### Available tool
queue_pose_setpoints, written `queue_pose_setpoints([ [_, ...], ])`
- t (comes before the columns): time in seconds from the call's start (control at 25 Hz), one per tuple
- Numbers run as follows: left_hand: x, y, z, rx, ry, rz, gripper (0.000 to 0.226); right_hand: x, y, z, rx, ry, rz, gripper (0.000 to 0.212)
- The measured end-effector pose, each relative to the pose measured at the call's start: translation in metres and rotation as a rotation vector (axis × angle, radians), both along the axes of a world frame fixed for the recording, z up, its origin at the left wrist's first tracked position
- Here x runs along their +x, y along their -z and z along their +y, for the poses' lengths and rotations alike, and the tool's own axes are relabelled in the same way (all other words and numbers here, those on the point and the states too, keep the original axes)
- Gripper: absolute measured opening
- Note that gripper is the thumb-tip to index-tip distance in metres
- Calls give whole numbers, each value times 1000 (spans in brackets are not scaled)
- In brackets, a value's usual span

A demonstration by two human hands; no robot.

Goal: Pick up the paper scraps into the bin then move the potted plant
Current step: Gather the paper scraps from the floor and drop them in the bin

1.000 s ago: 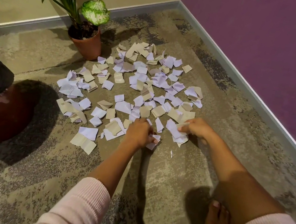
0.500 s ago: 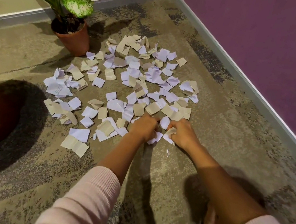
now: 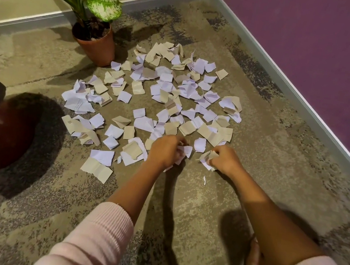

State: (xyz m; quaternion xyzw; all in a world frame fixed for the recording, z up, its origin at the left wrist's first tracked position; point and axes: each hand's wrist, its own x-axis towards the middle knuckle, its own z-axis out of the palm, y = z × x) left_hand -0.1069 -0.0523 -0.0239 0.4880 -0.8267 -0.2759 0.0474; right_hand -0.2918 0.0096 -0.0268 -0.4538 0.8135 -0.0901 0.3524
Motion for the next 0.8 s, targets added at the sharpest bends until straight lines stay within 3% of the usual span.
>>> queue_pose_setpoints([
  [0.2,24,-10,-12,26,-194,110,22,-7,-16,-3,-62,109,-163,22],
  [0.32,41,-13,-17,94,-214,97,21,-2,-26,-17,-50,3,-139,27],
  [0.48,54,-15,-18,179,-114,-29,23,17,-25,-34,-8,-298,31,19],
  [0.68,54,-20,-8,35,130,-263,33,25,-25,-38,28,-447,162,4],
  [0.8,47,-15,-1,-4,286,-409,29,30,-30,-32,25,-424,179,30],
])
